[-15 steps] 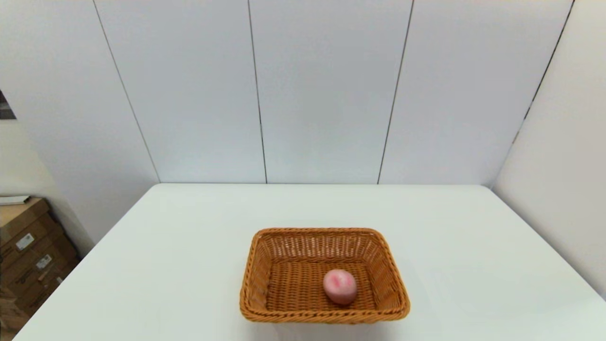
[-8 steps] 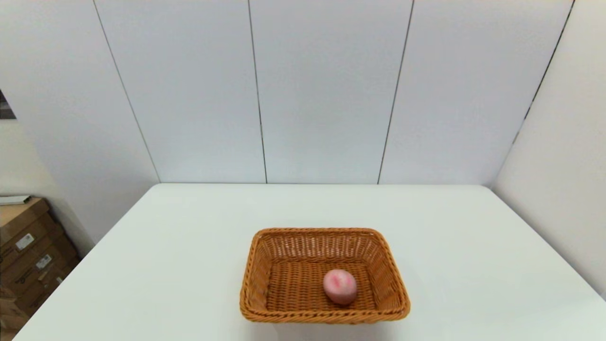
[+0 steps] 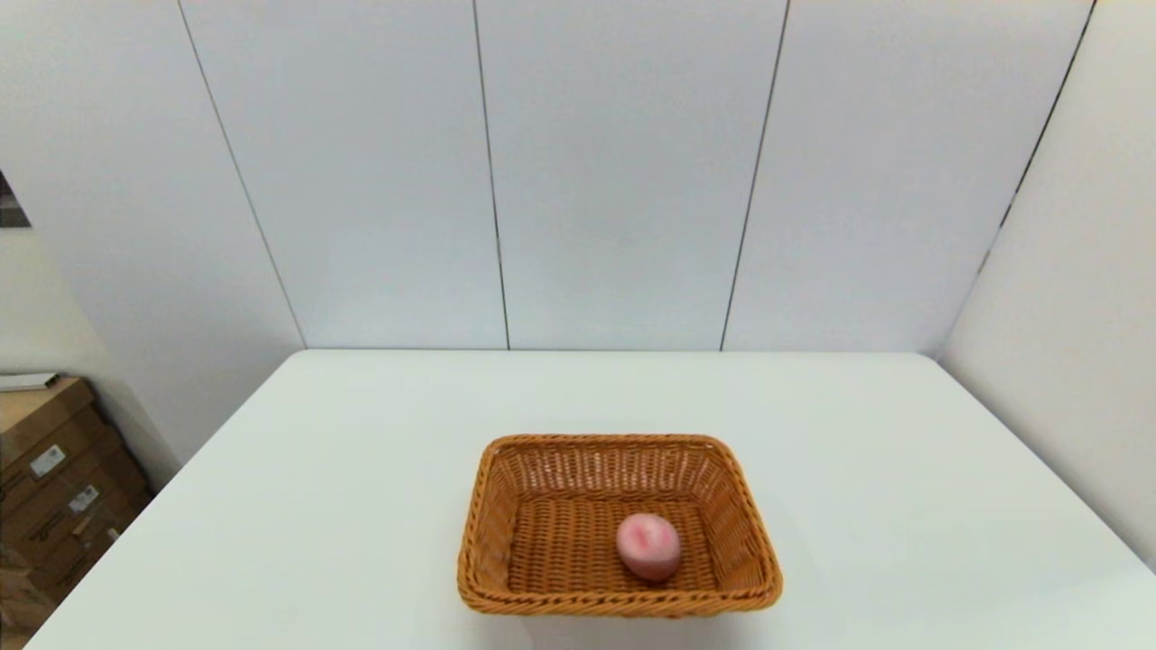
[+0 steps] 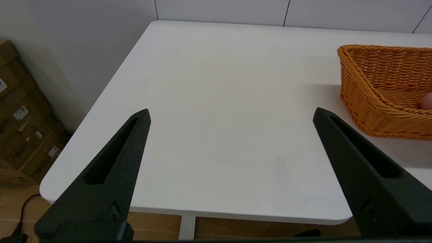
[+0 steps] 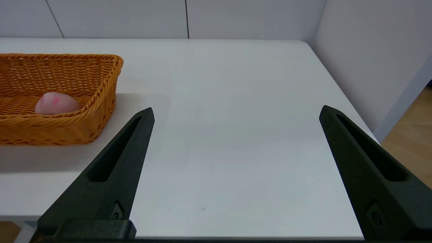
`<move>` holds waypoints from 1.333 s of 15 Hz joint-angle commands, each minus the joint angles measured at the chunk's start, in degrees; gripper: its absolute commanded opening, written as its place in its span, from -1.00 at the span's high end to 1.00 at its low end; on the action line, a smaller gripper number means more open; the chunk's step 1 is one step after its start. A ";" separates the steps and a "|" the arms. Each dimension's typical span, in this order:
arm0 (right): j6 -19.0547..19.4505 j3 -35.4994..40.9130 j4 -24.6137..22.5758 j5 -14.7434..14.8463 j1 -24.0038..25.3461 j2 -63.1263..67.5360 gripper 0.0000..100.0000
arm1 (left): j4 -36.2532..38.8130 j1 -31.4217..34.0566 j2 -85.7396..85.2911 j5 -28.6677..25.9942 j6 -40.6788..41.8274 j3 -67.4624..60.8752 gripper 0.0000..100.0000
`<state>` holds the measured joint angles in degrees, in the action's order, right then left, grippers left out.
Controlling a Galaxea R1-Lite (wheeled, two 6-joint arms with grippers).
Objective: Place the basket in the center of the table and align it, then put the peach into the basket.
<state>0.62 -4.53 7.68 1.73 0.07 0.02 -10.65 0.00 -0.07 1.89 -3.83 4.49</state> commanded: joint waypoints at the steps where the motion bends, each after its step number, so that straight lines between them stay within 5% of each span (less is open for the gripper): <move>1: -0.97 1.55 -0.03 -0.32 0.01 -0.11 -1.00 | -0.07 0.00 -0.01 0.04 -0.04 0.00 -1.00; 20: -1.15 1.63 -0.21 -0.32 0.01 -0.11 -1.00 | -0.07 0.00 -0.01 0.04 -0.04 0.00 -1.00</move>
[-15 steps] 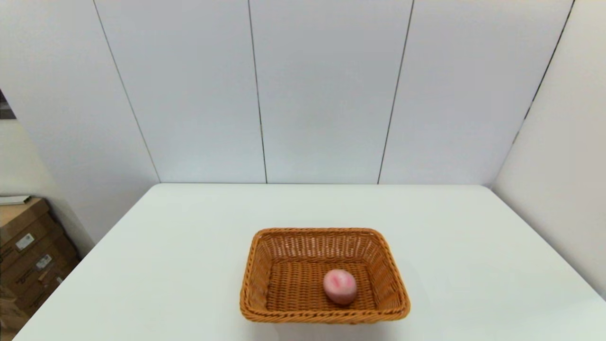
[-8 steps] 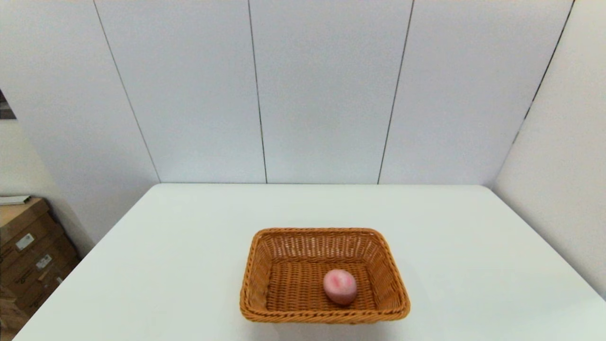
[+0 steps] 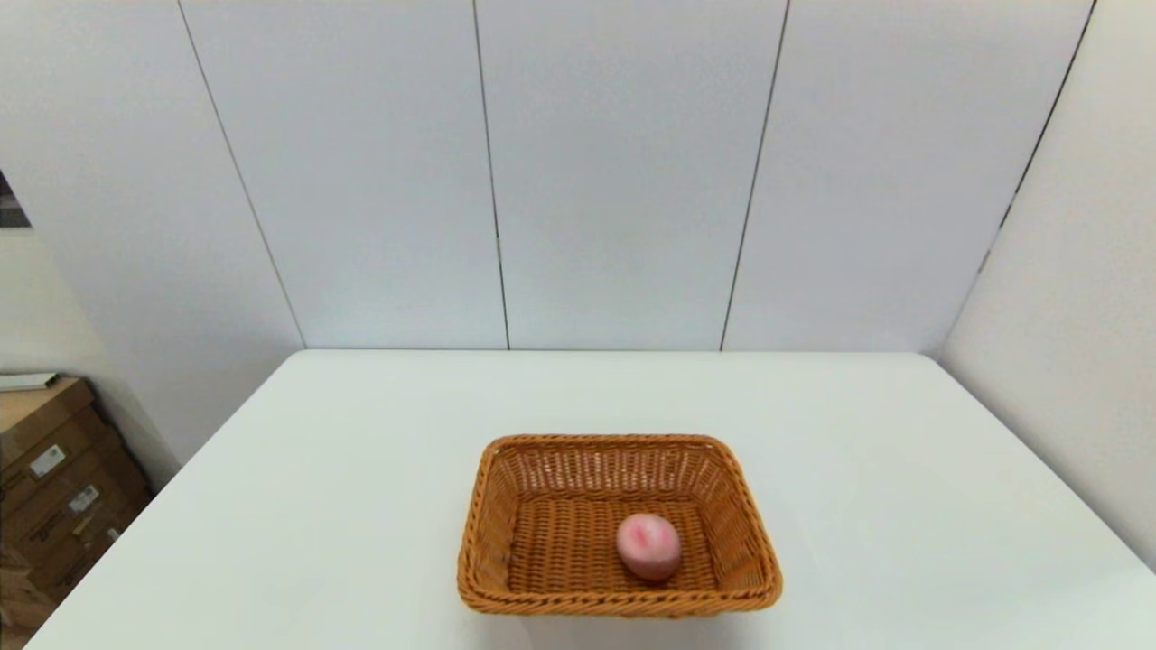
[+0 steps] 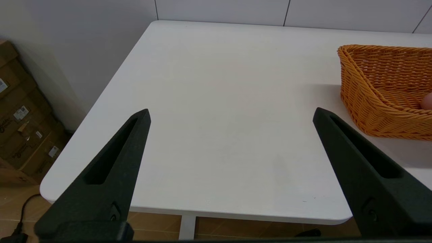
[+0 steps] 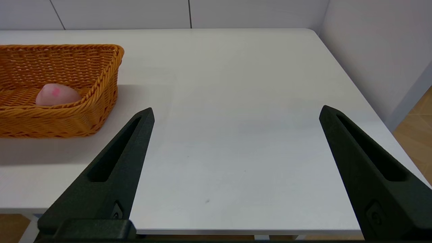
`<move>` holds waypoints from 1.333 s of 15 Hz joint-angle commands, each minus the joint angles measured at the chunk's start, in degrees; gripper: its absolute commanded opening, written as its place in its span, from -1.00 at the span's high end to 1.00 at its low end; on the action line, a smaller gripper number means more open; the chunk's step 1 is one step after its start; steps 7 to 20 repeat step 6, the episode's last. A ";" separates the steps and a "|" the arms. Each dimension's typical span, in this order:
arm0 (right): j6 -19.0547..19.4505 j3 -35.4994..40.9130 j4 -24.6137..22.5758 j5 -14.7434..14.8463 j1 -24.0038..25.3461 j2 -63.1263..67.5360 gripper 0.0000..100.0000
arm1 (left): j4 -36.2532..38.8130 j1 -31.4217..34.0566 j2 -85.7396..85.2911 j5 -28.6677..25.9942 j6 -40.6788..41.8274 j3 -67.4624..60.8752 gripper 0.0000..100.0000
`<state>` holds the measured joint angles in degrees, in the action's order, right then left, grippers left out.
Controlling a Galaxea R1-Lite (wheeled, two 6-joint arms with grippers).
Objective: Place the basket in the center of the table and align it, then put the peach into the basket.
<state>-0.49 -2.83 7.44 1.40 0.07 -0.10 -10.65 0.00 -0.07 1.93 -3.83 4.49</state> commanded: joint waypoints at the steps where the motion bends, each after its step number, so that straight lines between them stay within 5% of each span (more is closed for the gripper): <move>1: -0.04 -0.07 0.03 0.00 0.01 0.01 -1.00 | -0.07 0.00 -0.01 0.01 -0.04 0.00 -1.00; 20: -0.13 -0.07 0.03 0.00 0.01 0.01 -1.00 | -0.07 0.00 -0.01 0.01 -0.04 0.00 -1.00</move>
